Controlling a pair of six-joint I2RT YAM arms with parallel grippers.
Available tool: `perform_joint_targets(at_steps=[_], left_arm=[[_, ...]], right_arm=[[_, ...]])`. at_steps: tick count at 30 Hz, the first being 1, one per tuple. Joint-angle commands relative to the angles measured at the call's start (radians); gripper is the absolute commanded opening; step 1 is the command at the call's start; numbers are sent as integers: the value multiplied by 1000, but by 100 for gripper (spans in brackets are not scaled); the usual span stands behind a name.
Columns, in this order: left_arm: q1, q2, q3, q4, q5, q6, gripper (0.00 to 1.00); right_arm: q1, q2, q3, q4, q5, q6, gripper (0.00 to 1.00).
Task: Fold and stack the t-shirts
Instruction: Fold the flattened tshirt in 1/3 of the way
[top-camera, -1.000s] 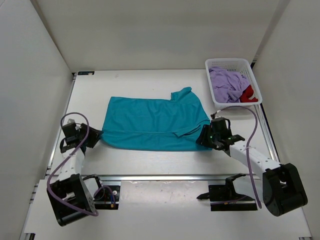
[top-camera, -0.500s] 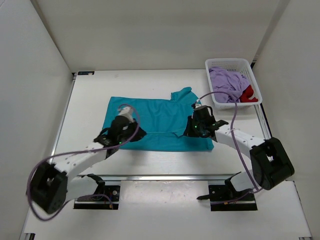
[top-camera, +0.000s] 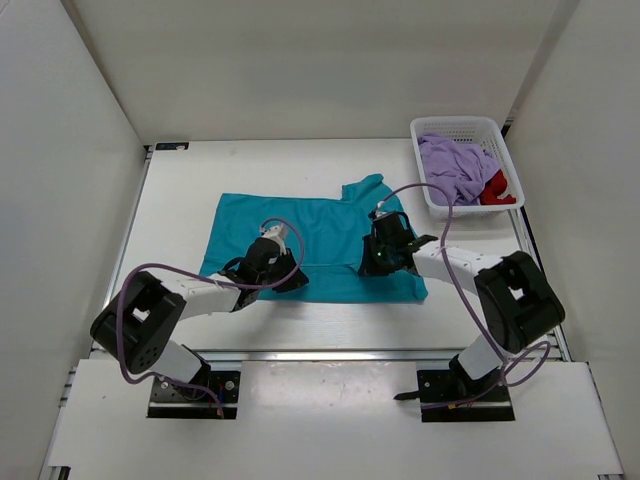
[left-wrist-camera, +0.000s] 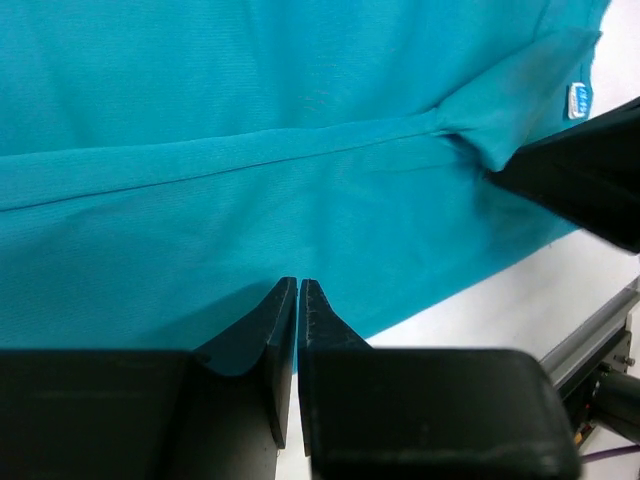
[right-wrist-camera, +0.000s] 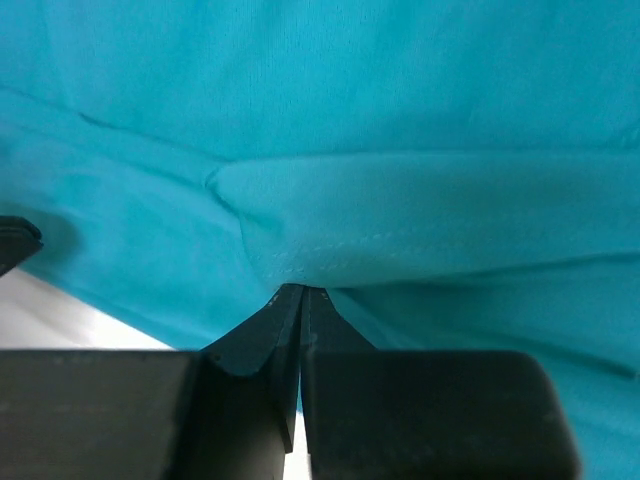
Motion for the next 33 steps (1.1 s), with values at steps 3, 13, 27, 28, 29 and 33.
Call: perform_joint_targets(at_steps=[3,13,27,28,29,33], left_arm=[[46,-22,-76,74,19,-8,16],[69,-63,-117,72,33,-23,16],[98,-146,-85,-17,-12,12,18],[107,-137,-80,-17,-5,7,19],[125,-122,-76,-12,4,-2,18],[193,-60,-91,-1,79,-31,16]], right_arm=[[-19,62,76,43,-1,-25,0],[-40,234,335,112,31,-39,0],[26,-40,66,181,91,-15,0],[32,-51,35,190,82,-8,0],[41,-63,21,184,68,-7,0],[59,-17,-30,183,25,-1,0]])
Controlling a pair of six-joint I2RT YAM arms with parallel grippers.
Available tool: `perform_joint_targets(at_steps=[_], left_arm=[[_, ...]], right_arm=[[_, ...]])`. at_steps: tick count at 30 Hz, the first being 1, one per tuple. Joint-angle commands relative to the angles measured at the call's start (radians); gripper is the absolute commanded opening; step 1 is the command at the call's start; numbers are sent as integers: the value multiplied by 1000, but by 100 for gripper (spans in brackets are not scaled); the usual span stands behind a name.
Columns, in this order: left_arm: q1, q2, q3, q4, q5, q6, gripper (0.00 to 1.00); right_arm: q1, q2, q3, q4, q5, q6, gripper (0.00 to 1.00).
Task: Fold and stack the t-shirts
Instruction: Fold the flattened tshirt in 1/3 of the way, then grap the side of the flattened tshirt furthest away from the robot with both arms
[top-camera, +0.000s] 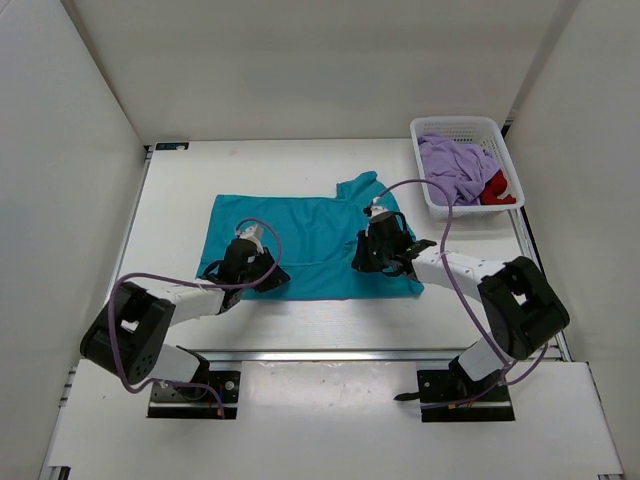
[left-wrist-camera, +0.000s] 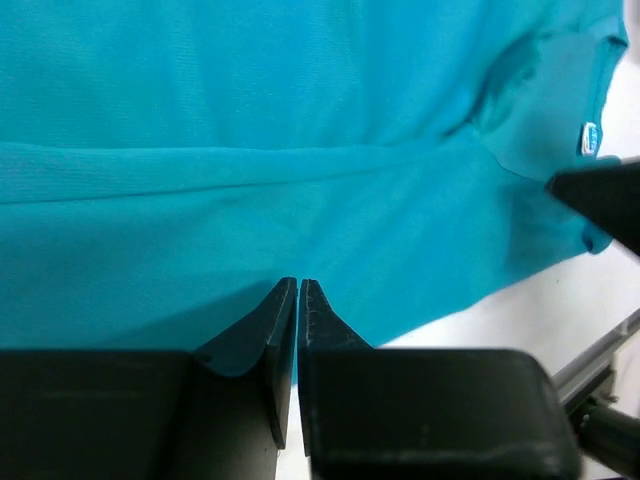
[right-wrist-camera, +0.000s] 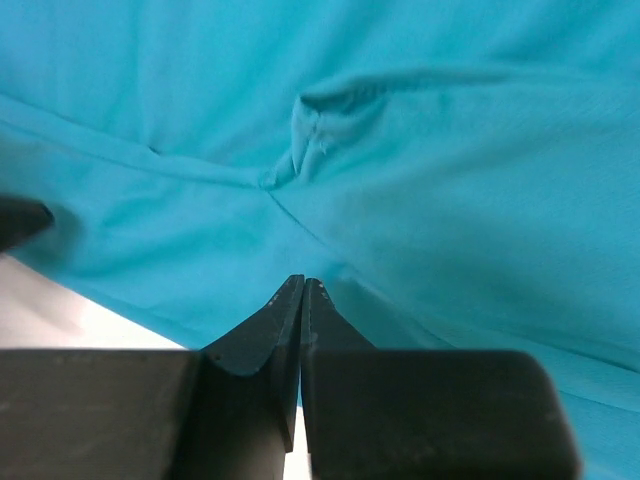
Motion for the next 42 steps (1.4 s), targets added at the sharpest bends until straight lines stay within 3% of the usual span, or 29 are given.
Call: perform_joint_targets(at_steps=[1,3,6,9,14,17,21,23,25,30,35,42], left_arm=[[74,32,-35,10,93,-32,16],[153,4,-102,64,120,-70,16],[199,-82,-176,4,82,-48,17],[173,-183,-221,-97,8,-37,17],[194,-492,-362,-209,-12,-67,20],[211,-544,-284,-269,-11,-49,26],[182,-407,-33,-292,-40,26,31],[202,-352,38,-249,-28,9,32],[266,-286,95,-180,-8,-26,32],[397,35,349,-175,-15,-15,31],[555,303,619,-322,-81,83,33],[634,571,973,-513,-187,239,41]], right_arm=[[19,26,-32,51,-40,20,0],[19,51,-53,40,-48,16,0],[17,52,-79,12,-63,5,0],[34,48,-83,-49,-75,-16,0],[71,10,-125,-115,-103,-26,0],[62,-7,-66,-127,-128,-27,0],[45,-15,109,-147,-131,-46,14],[4,-9,155,-114,-163,-40,24],[-19,17,206,-94,-181,-30,28],[-21,69,272,-72,-198,-36,24],[-10,16,148,10,-216,-20,23],[-27,-84,-21,109,-247,-6,23]])
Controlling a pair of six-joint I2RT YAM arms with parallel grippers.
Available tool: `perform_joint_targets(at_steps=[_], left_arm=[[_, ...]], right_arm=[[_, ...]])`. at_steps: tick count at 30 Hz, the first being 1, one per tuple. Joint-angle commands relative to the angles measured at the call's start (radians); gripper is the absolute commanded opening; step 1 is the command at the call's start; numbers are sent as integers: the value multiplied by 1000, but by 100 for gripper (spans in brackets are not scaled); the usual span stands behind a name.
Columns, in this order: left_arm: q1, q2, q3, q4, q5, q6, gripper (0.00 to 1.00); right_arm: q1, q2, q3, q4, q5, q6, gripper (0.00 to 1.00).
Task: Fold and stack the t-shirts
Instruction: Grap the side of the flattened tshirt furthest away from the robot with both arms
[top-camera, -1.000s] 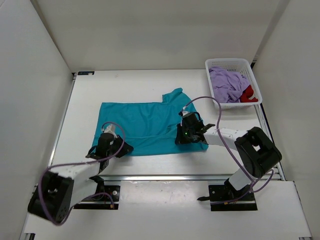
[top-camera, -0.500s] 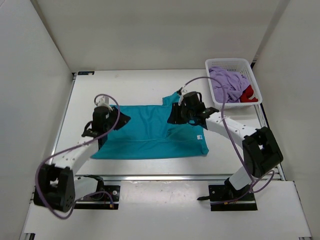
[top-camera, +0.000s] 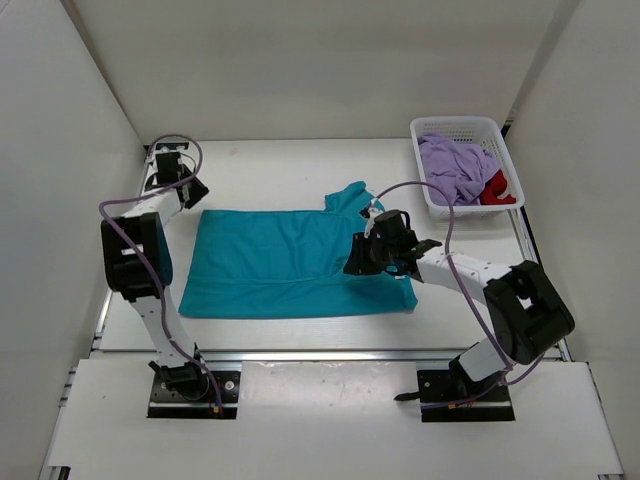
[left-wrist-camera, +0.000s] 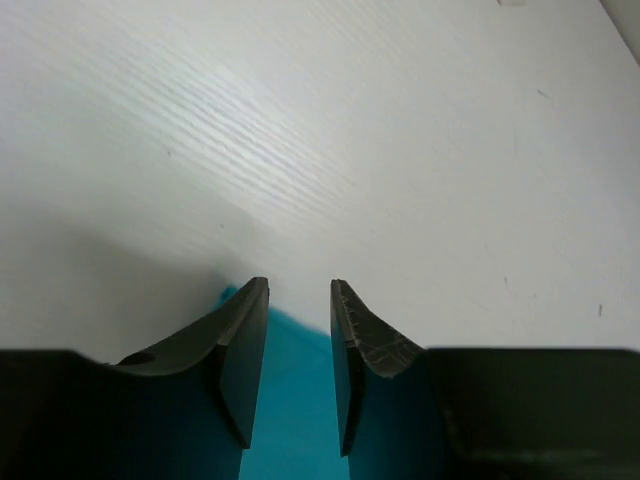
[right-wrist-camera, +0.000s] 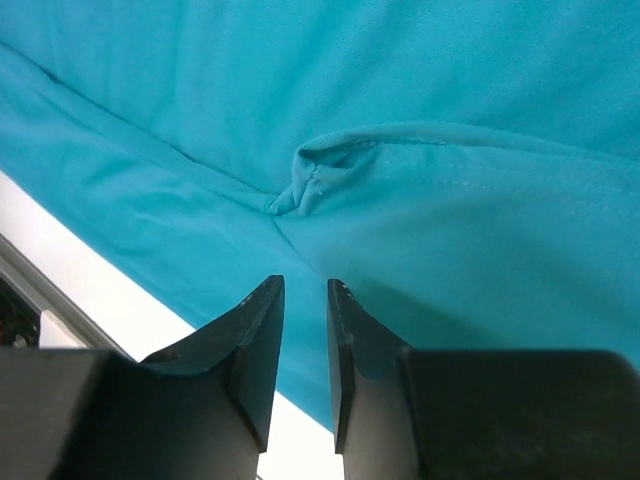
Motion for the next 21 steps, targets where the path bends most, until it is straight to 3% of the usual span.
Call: perform_joint_targets(at_steps=[1,8,10,16,21], left_arm=[[10,50,127,-145,-61,101,43],[-11,137,181,-189,-56,153,53],[-16,159,204,-222,-62,172,51],[-17,157,184,-216,-88,180,43],[-14,160,184,-213,-81,177,18]], right_arm=[[-6,-67,-22,111,-29,14,22],[-16,-47,-17,128,-54,6,21],[-8,-41,-19,127,-51,8,21],[-17,-29,-11,135,-51,16,22],[-46,-7,35,153,-26,23,26]])
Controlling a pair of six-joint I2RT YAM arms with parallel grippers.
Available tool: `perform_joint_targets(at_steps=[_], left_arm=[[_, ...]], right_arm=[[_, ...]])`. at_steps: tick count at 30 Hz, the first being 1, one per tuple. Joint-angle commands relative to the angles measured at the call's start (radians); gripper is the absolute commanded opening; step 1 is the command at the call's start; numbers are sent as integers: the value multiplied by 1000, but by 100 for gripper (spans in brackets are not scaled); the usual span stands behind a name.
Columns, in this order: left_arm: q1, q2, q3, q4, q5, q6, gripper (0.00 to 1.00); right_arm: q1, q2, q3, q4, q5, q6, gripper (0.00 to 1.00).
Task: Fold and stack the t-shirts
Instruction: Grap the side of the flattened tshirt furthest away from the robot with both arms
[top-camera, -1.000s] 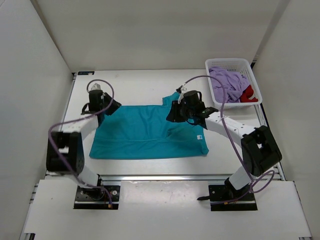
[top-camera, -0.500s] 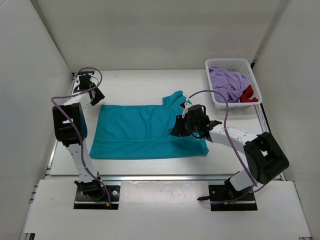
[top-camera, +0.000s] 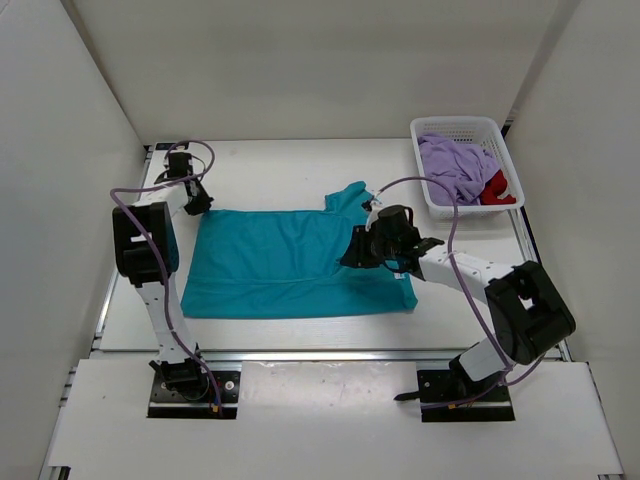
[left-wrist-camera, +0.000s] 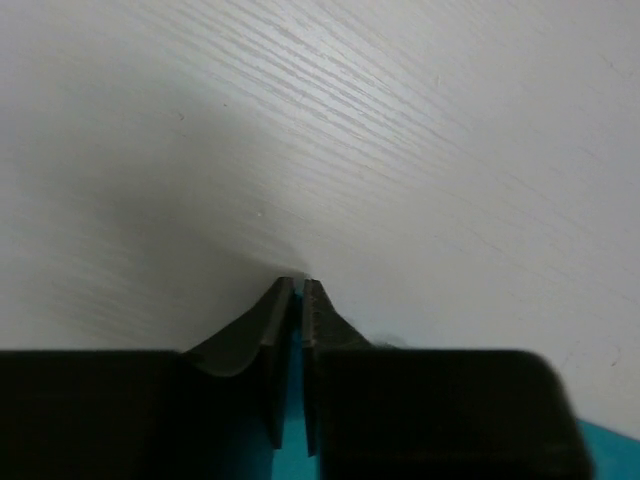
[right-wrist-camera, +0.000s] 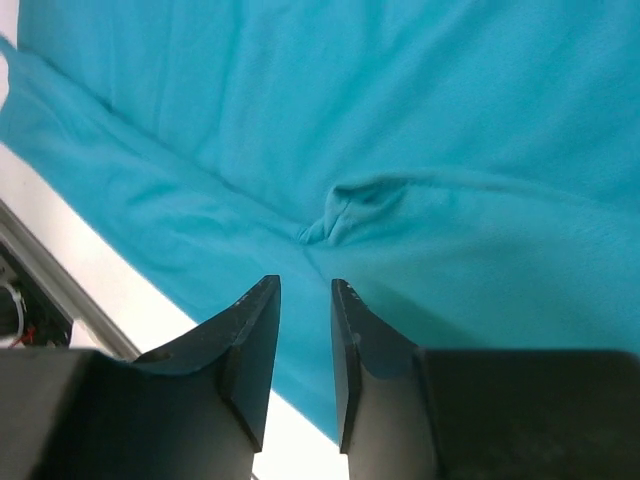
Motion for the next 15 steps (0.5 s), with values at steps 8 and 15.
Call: perform_joint_targets(at_steps=[8,15], left_arm=[[11,-100,-75,51,-30,-24,0],[13,-160,-129,107,10,-61,0]], right_arm=[[-179,206,310,11,242,-47,34],[-268,457,624,-75,272,-76,38]])
